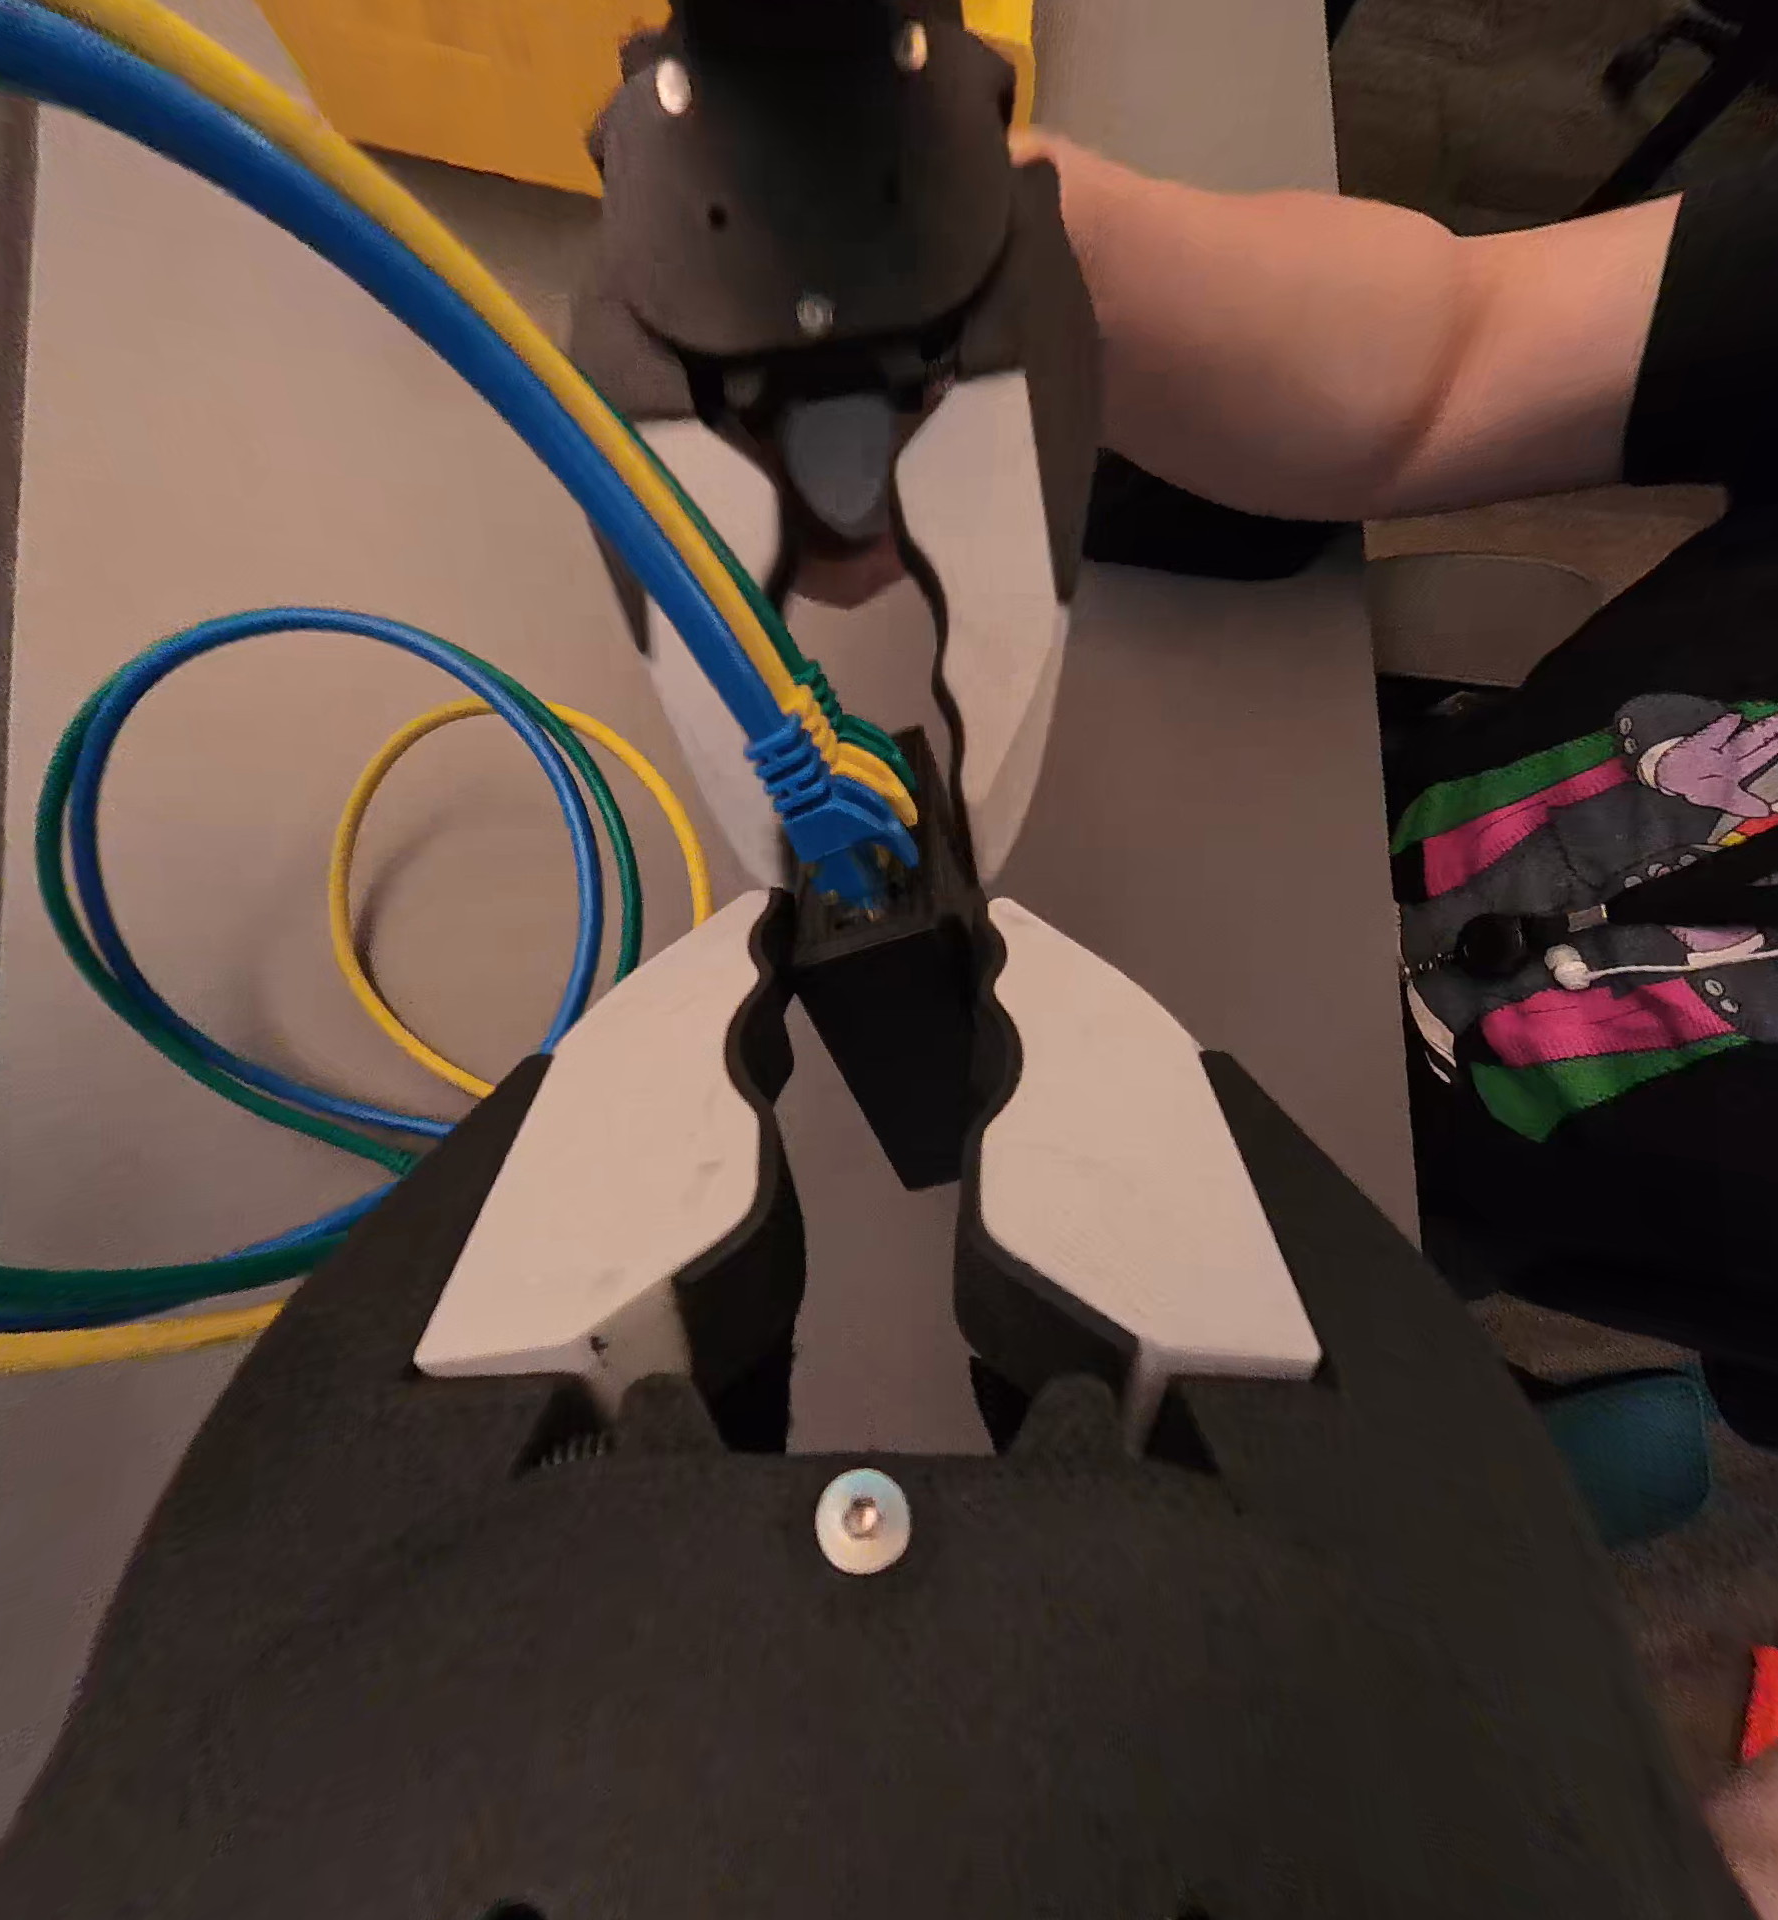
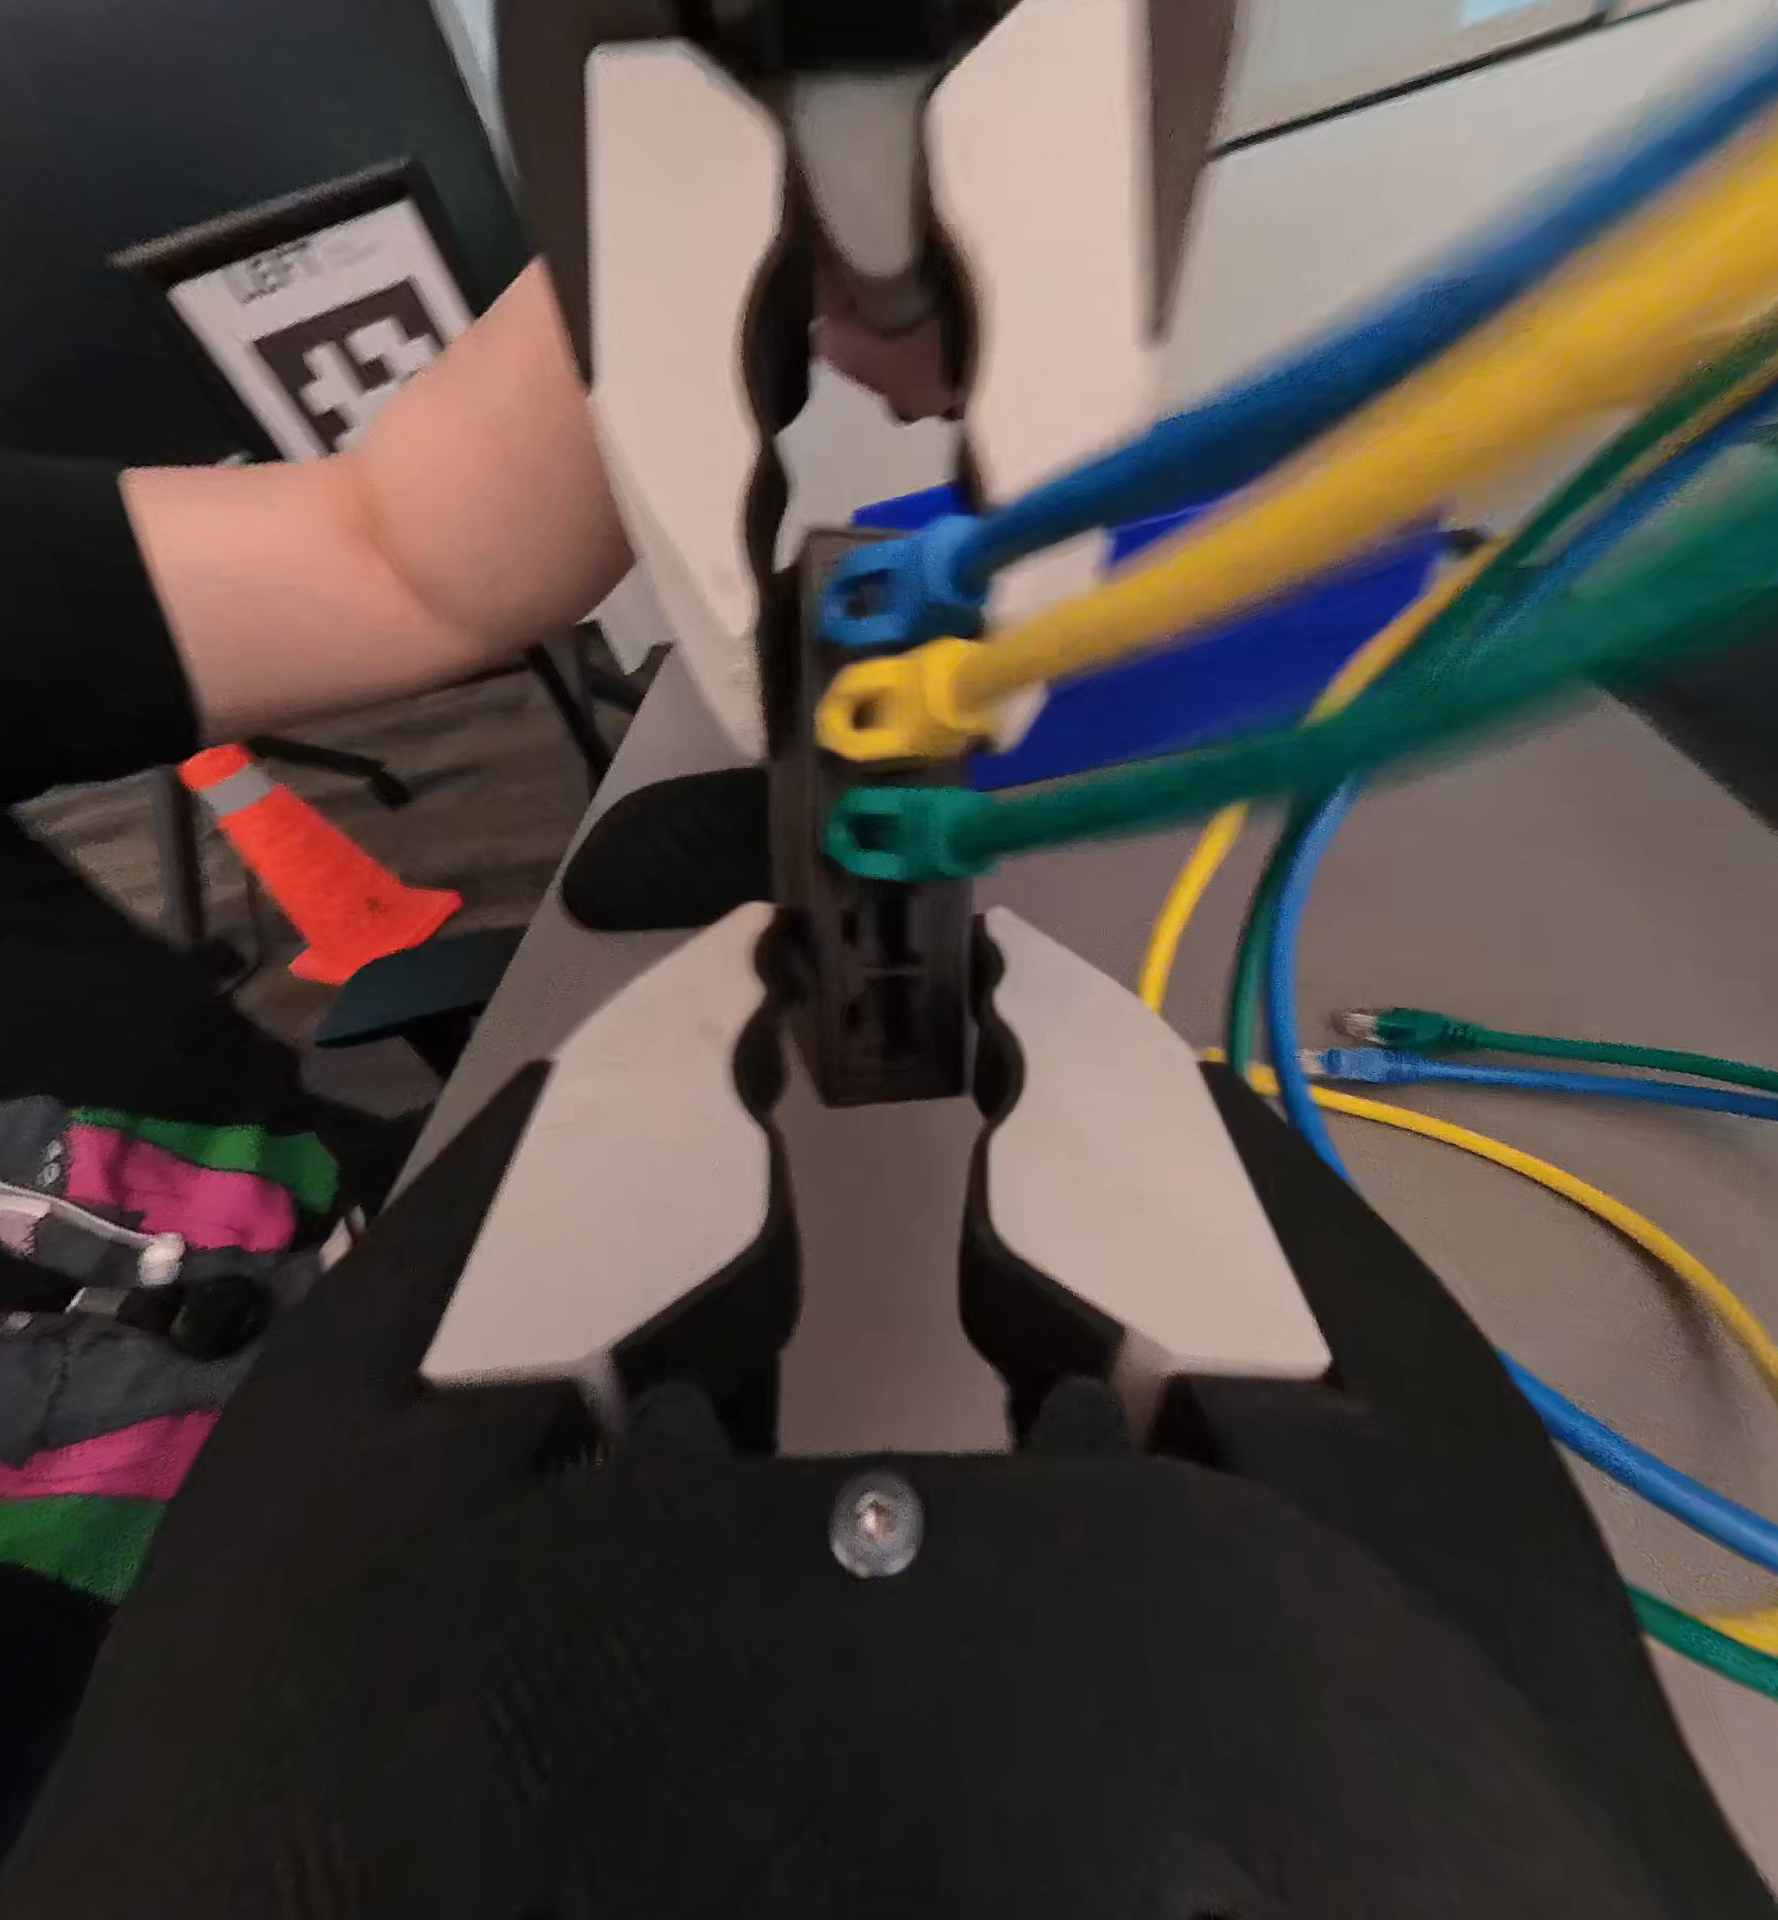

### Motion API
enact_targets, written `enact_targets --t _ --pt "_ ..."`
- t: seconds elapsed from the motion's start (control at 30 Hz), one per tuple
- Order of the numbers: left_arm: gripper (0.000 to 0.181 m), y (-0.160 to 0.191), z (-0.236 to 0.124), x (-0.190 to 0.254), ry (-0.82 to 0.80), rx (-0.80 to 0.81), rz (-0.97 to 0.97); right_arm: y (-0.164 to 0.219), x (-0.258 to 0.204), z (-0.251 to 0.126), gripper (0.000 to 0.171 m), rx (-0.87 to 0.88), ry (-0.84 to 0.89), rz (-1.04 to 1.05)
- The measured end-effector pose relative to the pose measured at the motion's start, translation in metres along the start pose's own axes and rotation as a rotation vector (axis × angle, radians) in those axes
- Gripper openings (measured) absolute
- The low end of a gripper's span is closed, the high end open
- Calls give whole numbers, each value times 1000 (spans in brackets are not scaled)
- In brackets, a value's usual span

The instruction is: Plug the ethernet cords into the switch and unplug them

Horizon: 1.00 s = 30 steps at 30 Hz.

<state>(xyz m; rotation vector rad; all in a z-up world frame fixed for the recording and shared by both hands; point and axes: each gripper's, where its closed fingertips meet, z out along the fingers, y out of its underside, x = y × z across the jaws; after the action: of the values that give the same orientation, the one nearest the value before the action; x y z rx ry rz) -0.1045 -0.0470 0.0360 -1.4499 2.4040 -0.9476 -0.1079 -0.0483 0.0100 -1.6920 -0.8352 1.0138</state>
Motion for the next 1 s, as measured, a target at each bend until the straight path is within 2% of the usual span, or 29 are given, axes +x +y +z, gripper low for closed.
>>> enact_targets --t 0.03,0.1,0.2,0.27,0.33,0.37,0.43,0.5,0.57,0.67,0.8,0.87,0.93,1.0 --pt "31 -3 -1 -2 -1 16 -3 1 0 4 31 -15 -6 11" --pt "30 -13 -9 -8 -21 101 -28 -9 0 6 28 74 -34 24" --pt "67 -20 -40 -39 -190 312 -156 -25 10 5 28 245 -16 77" --pt "71 -21 -55 -42 -210 549 -239 -42 20 0 28 396 35 132" --pt "62 -18 -53 -35 -153 751 -291 -51 20 -2 28 492 25 170" --pt "59 -13 -47 -36 -150 797 -314 -53 18 -1 28 514 25 157" --pt "57 -7 -32 -34 -70 849 -343 -51 20 5 28 504 76 117" --pt "46 -12 -24 -26 74 903 -364 -42 26 15 28 445 146 102" --pt "30 -13 -23 -32 84 930 -382 -33 23 26 32 369 134 77" --pt "30 -12 -27 -40 104 926 -426 -18 26 29 39 232 221 -104" --pt "29 -7 -44 -50 184 951 -536 -5 27 17 27 21 358 -402" --pt "29 1 -48 -61 153 951 -619 -6 20 13 21 -47 419 -608" --pt "30 13 -47 -69 136 954 -697 -22 8 9 19 -4 505 -818" --pt "29 24 -44 -76 170 986 -798 -46 6 -3 30 97 719 -1015"
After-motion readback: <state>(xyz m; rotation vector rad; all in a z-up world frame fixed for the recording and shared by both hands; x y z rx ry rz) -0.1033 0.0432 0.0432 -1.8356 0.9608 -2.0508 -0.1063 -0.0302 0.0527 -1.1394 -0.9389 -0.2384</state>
